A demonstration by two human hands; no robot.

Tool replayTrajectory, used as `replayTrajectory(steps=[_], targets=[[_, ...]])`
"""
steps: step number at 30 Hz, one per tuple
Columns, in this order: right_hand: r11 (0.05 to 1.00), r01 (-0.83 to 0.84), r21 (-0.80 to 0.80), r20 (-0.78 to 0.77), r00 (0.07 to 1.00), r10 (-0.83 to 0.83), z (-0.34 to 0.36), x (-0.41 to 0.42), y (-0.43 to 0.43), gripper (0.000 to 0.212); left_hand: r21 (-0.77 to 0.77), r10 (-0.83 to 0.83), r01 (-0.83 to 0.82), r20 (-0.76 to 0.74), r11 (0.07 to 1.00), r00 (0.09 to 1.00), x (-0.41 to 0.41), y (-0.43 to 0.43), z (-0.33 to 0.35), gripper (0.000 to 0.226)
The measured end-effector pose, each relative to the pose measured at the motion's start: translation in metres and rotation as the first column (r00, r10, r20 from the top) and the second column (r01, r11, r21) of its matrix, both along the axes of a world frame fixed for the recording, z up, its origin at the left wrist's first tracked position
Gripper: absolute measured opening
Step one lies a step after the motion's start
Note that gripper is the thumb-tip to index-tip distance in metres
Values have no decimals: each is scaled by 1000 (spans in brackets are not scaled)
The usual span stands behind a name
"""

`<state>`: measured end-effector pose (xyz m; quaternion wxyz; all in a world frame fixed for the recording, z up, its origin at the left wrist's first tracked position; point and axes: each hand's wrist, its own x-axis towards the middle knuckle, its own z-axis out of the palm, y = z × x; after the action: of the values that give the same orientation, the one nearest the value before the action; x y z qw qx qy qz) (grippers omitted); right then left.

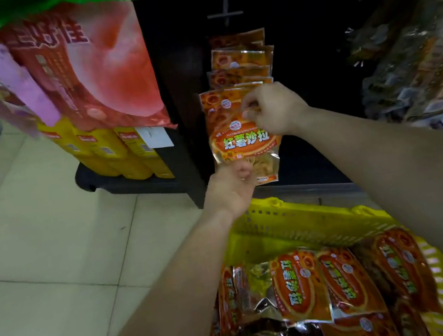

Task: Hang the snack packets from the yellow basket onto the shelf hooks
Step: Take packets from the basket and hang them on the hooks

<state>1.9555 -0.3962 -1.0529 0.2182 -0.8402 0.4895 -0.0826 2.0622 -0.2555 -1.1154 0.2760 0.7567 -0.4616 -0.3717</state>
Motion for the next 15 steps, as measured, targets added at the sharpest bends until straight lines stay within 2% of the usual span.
replayTrajectory(steps=[4,7,10,15], targets=[[1000,-8,11,109,994,6,-18,9,-19,23,56,-21,24,-53,998,998,3,-21,-19,43],[1000,-20,-10,149,989,22,-30,9,-24,25,52,-63,61,26,997,998,7,-28,-27,38],[999,-39,10,171,985,37,-41,7,-22,23,63,-85,84,25,995,996,11,-31,-32,33],[995,-61,80,193,980,44,-46,4,-13,20,116,-133,124,74,986,988,17,-30,-35,42]])
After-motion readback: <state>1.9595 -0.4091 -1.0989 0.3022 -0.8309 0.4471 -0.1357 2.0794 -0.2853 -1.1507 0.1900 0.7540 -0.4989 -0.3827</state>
